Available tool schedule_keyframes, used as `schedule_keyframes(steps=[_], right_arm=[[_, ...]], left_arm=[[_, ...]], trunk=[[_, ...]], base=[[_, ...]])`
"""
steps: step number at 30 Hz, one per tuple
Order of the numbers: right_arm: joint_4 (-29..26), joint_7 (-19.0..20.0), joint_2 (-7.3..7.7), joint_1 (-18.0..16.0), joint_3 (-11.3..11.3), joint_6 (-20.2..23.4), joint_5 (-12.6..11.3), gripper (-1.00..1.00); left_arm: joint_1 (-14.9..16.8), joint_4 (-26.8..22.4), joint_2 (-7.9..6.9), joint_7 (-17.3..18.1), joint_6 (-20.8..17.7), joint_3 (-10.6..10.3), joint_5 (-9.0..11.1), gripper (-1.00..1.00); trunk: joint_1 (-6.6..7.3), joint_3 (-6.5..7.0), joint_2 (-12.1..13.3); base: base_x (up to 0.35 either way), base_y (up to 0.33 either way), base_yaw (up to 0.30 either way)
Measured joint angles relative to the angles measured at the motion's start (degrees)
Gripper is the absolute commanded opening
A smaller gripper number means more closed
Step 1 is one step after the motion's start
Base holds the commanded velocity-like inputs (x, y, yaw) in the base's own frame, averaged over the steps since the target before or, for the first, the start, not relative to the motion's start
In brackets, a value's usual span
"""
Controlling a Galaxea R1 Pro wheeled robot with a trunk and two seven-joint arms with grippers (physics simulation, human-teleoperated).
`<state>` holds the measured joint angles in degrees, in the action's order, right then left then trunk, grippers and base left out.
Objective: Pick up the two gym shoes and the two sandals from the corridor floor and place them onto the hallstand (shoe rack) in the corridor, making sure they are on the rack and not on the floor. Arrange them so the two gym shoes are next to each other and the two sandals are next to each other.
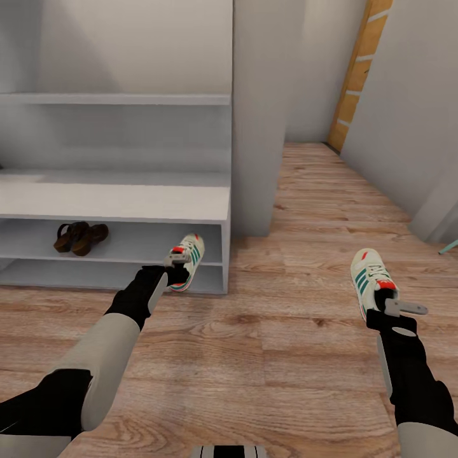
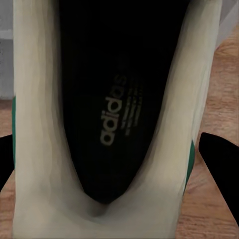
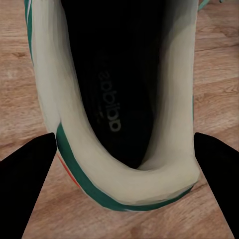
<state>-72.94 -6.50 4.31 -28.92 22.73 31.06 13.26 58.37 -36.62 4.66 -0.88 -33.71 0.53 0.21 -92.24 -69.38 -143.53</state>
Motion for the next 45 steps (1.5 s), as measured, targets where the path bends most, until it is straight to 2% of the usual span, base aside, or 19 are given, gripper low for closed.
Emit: schedule_keyframes(steps=[4,9,14,36,45], right_arm=[[0.0,0.0,0.00,0.0,0.0,0.0,0.0,-1.00],[0.0,-0.1,0.00,0.0,0.0,0.0,0.0,-1.00],[0.0,-0.1,0.00,0.0,0.0,0.0,0.0,-1.00],[0.0,0.0,0.00,0.0,0.0,0.0,0.0,-1.00],[0.0,0.0,0.00,0.0,0.0,0.0,0.0,-1.00]], left_arm=[[0.0,-0.1,0.00,-0.4,0.3,0.1,0.1,-1.00],[0.0,-0.1,0.00,-3.8,0.2,0.1,0.3,-1.00],[0.1,0.0,0.00,-5.3,0.2,0.1,0.6,-1.00],[1.0,0.0,0.17,-5.7,-0.6,0.1,0.8,-1.00],[1.2,0.1,0.21,-5.7,-0.6,-0.1,0.7,-1.00]], trunk=[[0.00,0.00,0.0],[0.00,0.00,0.0],[0.00,0.00,0.0],[0.00,0.00,0.0],[0.00,0.00,0.0]], base=[[0.000,0.000,0.000],[0.054,0.000,0.000],[0.247,0.000,0.000],[0.035,-0.001,0.000],[0.112,-0.097,0.000]])
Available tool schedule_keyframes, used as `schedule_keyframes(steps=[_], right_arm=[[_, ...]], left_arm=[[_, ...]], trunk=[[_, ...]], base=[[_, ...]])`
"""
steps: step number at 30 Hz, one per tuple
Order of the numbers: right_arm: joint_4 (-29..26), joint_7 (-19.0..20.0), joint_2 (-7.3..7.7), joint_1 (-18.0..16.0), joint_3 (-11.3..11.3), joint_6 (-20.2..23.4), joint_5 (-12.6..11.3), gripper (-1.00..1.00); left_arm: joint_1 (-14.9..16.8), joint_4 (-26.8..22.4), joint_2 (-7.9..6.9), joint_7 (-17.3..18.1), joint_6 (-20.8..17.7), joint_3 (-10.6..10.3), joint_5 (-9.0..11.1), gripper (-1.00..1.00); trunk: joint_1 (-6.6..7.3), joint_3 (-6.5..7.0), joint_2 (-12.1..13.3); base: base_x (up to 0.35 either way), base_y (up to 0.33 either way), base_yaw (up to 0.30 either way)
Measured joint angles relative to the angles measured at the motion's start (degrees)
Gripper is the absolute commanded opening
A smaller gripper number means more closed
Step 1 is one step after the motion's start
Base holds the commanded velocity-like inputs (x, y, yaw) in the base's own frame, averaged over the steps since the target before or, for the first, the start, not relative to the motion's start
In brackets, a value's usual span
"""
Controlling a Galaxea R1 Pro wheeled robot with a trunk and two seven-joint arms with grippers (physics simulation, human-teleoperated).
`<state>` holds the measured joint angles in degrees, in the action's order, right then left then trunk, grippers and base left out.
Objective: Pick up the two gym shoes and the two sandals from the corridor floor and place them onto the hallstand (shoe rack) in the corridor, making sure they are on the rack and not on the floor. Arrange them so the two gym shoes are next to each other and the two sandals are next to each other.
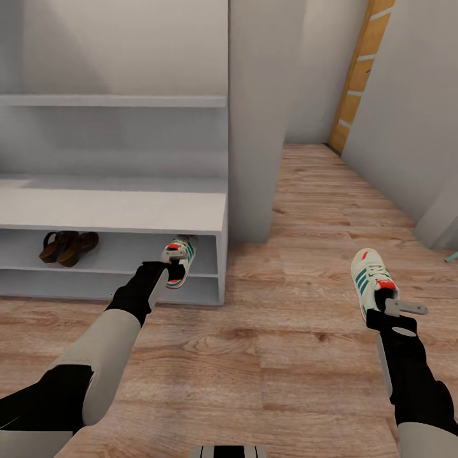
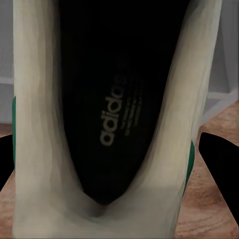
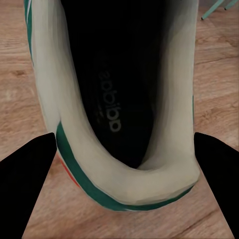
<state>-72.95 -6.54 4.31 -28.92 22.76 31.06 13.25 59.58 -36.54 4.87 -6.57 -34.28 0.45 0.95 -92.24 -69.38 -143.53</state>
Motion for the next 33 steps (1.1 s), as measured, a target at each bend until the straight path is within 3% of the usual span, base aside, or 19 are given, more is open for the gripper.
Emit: schedule_keyframes(steps=[14,22,33], right_arm=[[0.0,0.0,0.00,0.0,0.0,0.0,0.0,-1.00],[0.1,0.0,0.00,0.0,0.0,0.1,0.0,-1.00],[0.1,0.0,0.00,0.0,0.0,0.1,0.0,-1.00]], left_arm=[[1.7,0.1,0.00,0.1,-0.4,-0.1,0.0,-1.00],[3.1,0.1,0.09,0.1,-3.7,-0.1,0.0,-1.00],[3.3,0.1,0.04,0.1,-4.1,0.1,0.0,-1.00]], trunk=[[0.00,0.00,0.0],[0.00,0.00,0.0],[0.00,0.00,0.0]], base=[[0.006,-0.005,0.000],[0.000,0.000,0.000],[0.000,0.000,0.000]])
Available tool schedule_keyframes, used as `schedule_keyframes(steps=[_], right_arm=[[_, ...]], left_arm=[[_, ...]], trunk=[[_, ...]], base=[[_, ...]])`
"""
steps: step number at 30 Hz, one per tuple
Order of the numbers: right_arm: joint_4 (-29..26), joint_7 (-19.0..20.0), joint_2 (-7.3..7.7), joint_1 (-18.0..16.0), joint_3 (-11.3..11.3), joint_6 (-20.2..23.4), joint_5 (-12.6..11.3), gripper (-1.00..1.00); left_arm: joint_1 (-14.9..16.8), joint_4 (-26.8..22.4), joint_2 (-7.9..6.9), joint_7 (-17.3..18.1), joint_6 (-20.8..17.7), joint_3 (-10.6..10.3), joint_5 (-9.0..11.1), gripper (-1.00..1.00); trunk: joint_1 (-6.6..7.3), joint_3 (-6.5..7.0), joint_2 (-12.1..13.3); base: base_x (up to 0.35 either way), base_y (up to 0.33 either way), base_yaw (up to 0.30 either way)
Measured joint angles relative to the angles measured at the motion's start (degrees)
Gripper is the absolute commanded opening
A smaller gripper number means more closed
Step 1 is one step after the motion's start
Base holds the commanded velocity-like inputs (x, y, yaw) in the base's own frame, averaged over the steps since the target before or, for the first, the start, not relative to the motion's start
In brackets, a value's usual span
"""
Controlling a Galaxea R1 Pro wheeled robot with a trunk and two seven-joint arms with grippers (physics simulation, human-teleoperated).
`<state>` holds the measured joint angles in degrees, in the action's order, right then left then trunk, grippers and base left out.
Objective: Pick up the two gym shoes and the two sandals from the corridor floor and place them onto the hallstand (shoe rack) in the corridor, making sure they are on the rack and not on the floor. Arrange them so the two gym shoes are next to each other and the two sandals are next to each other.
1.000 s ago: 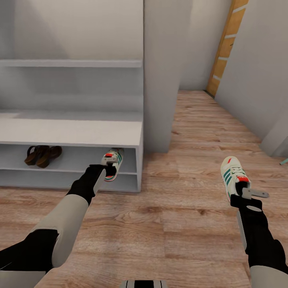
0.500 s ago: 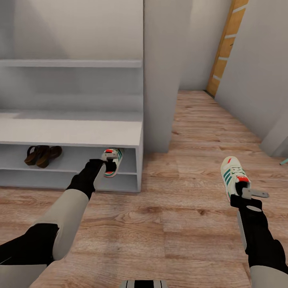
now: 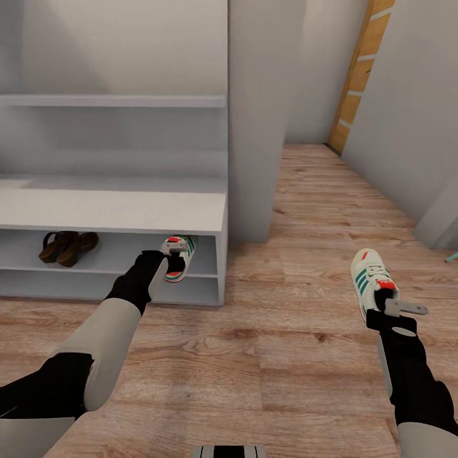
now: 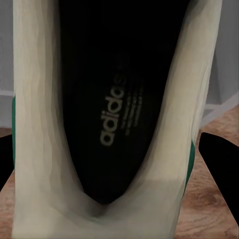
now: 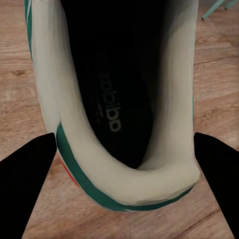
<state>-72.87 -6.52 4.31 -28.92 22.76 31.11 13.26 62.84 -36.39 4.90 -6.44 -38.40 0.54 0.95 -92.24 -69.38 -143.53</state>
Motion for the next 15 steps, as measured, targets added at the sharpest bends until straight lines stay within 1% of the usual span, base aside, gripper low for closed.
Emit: schedule_keyframes(steps=[15], right_arm=[[0.0,0.0,0.00,0.0,0.0,0.0,0.0,-1.00]], left_arm=[[-0.4,0.1,-0.07,0.2,0.1,0.2,0.1,-1.00]], trunk=[[0.00,0.00,0.0]], base=[[0.000,0.000,0.000]])
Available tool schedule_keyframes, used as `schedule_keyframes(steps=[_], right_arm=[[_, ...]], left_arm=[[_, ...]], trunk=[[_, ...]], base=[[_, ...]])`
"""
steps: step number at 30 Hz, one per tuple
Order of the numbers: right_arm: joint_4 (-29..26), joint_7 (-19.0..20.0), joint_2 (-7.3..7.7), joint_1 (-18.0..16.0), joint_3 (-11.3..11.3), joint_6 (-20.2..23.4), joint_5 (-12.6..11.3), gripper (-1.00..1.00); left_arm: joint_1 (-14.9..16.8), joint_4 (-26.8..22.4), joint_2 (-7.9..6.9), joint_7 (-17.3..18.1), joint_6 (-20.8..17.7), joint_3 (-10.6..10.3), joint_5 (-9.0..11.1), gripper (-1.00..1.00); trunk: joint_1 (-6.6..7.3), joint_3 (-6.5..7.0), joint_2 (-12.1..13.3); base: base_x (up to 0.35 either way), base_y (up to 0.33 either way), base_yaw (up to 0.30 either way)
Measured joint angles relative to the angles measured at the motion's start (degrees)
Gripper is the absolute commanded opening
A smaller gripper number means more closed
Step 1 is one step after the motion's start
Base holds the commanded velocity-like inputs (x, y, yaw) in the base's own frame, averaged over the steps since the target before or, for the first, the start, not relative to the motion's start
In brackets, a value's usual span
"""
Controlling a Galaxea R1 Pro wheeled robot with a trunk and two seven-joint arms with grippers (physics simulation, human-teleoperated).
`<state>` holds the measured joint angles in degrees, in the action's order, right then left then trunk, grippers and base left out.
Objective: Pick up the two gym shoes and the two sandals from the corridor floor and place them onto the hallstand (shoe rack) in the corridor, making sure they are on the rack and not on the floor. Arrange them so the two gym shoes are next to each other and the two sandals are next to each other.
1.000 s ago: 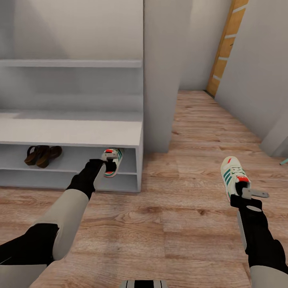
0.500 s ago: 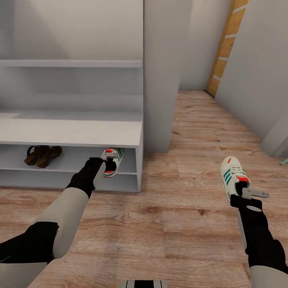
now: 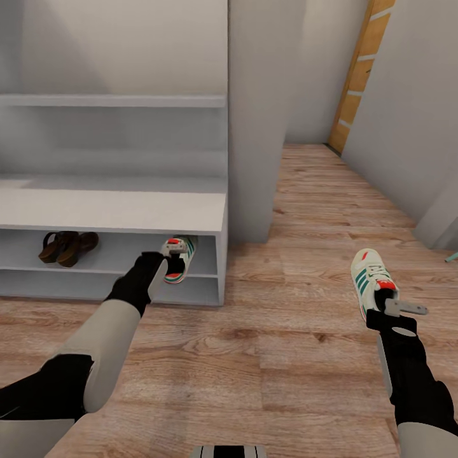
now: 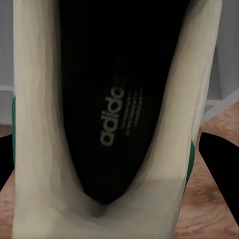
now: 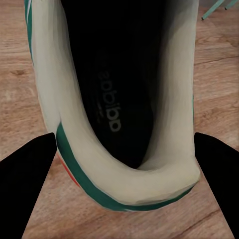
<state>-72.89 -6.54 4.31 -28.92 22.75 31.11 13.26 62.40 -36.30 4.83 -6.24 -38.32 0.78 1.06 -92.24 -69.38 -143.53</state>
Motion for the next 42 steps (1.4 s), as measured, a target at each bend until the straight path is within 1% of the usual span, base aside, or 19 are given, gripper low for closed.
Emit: schedule_keyframes(steps=[7,14,18,27,35,42], right_arm=[[0.0,0.0,0.00,0.0,0.0,0.0,0.0,-1.00],[0.0,0.0,0.00,0.0,0.0,0.0,0.0,-1.00],[0.0,0.0,0.00,0.0,0.0,0.0,0.0,-1.00],[0.0,0.0,0.00,0.0,0.0,0.0,0.0,-1.00],[0.0,0.0,0.00,0.0,0.0,0.0,0.0,-1.00],[0.0,0.0,0.00,0.0,0.0,0.0,0.0,-1.00]], left_arm=[[-0.9,0.2,0.00,0.0,0.1,0.0,0.0,-1.00],[-1.0,3.9,0.00,0.0,0.1,0.0,0.0,-1.00],[-1.0,4.8,0.01,0.0,0.2,0.0,0.0,-1.00],[-1.0,5.0,0.08,0.0,0.2,0.0,0.0,-1.00],[-1.0,5.0,0.09,-0.1,0.2,0.0,0.1,-1.00],[-1.0,5.0,0.09,-0.1,0.2,0.0,0.1,-1.00]], trunk=[[0.00,0.00,0.0],[0.00,0.00,0.0],[0.00,0.00,0.0],[0.00,0.00,0.0],[0.00,0.00,0.0],[0.00,0.00,0.0]], base=[[0.000,0.000,0.000],[0.000,0.000,0.000],[0.000,0.000,0.000],[0.016,0.000,0.000],[0.219,0.000,0.000],[0.040,0.000,0.000]])
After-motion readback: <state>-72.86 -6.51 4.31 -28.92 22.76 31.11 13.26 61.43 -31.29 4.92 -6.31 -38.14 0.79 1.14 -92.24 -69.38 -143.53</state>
